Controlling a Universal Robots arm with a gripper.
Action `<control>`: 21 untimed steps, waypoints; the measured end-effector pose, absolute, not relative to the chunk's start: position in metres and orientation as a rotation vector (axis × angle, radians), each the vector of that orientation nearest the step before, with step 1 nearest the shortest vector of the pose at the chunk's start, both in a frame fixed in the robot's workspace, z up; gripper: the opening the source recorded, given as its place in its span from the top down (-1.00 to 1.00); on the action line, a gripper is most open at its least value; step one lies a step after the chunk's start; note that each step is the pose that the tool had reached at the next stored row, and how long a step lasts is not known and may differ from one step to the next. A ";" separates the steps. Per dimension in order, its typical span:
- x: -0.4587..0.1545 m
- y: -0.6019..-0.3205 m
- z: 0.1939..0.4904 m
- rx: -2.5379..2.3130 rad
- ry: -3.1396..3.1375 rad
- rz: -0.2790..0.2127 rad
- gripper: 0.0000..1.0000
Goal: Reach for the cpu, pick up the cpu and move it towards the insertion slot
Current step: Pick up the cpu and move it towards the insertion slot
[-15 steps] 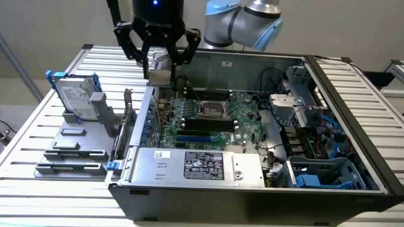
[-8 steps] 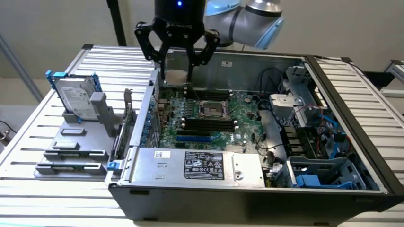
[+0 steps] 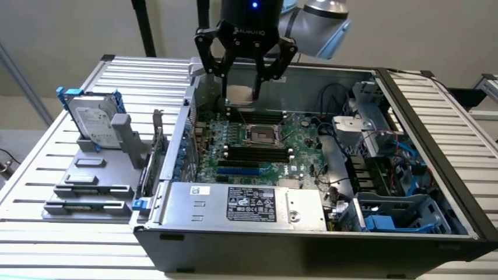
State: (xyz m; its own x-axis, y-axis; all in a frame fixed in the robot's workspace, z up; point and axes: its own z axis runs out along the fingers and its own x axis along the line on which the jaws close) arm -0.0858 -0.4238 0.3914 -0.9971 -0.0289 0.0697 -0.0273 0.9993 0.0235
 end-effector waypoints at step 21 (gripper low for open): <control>-0.026 -0.372 0.387 0.043 -3.079 -0.035 -0.08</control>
